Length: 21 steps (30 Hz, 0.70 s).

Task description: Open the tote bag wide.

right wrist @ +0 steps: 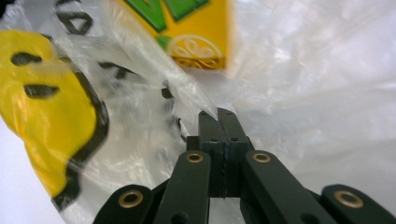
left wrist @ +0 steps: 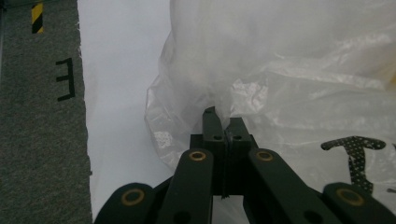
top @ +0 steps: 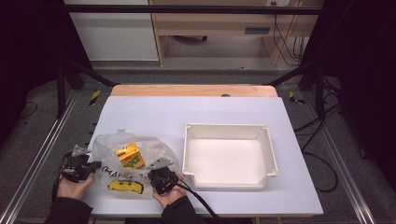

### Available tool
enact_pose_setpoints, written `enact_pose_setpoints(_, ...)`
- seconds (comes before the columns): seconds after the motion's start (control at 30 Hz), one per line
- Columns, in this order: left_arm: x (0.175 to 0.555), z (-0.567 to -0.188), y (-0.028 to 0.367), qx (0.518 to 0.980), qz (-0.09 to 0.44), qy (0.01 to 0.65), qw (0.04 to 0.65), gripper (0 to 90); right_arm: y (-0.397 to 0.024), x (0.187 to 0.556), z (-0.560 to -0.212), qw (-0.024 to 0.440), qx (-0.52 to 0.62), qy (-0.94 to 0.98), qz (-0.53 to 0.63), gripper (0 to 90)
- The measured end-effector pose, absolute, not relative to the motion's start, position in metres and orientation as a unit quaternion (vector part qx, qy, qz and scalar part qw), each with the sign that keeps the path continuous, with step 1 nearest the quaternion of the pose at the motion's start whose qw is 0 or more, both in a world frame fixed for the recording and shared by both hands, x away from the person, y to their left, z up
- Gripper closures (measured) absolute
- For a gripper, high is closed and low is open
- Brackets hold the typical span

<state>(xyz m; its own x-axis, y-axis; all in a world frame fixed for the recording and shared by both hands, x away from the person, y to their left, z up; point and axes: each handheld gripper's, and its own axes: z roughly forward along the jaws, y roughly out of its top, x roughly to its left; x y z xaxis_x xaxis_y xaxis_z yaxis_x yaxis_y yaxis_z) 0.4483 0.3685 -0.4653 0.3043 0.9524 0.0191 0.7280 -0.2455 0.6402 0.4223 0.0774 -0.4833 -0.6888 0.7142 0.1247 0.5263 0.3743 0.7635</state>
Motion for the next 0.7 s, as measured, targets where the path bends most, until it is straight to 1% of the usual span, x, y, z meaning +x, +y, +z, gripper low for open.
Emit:
enact_pose_setpoints(0.13,0.451,-0.466,0.368,0.76,0.209,0.55,0.277,89.5,0.072,0.424,-0.488,0.108,0.384,0.817,0.417,90.0)
enact_pose_setpoints(0.2,0.45,-0.466,0.367,0.76,0.21,0.547,0.279,89.5,0.072,0.422,-0.486,0.101,0.377,0.817,0.424,80.8)
enact_pose_setpoints(0.33,0.449,-0.465,0.368,0.76,0.209,0.549,0.278,89.5,0.067,0.414,-0.474,0.104,0.357,0.803,0.465,70.6)
enact_pose_setpoints(0.43,0.449,-0.465,0.368,0.76,0.211,0.549,0.278,89.4,0.059,0.41,-0.461,0.11,0.348,0.793,0.487,67.7)
enact_pose_setpoints(0.53,0.449,-0.465,0.369,0.759,0.211,0.549,0.279,89.0,0.049,0.408,-0.446,0.121,0.344,0.78,0.509,67.2)
enact_pose_setpoints(0.63,0.449,-0.465,0.369,0.759,0.21,0.549,0.279,89.1,0.039,0.405,-0.431,0.141,0.343,0.767,0.524,66.2)
enact_pose_setpoints(0.67,0.449,-0.465,0.369,0.76,0.209,0.549,0.279,89.1,0.033,0.404,-0.422,0.155,0.344,0.758,0.532,65.6)
enact_pose_setpoints(0.7,0.449,-0.465,0.369,0.76,0.209,0.548,0.279,89.1,0.033,0.404,-0.422,0.155,0.344,0.758,0.532,65.6)
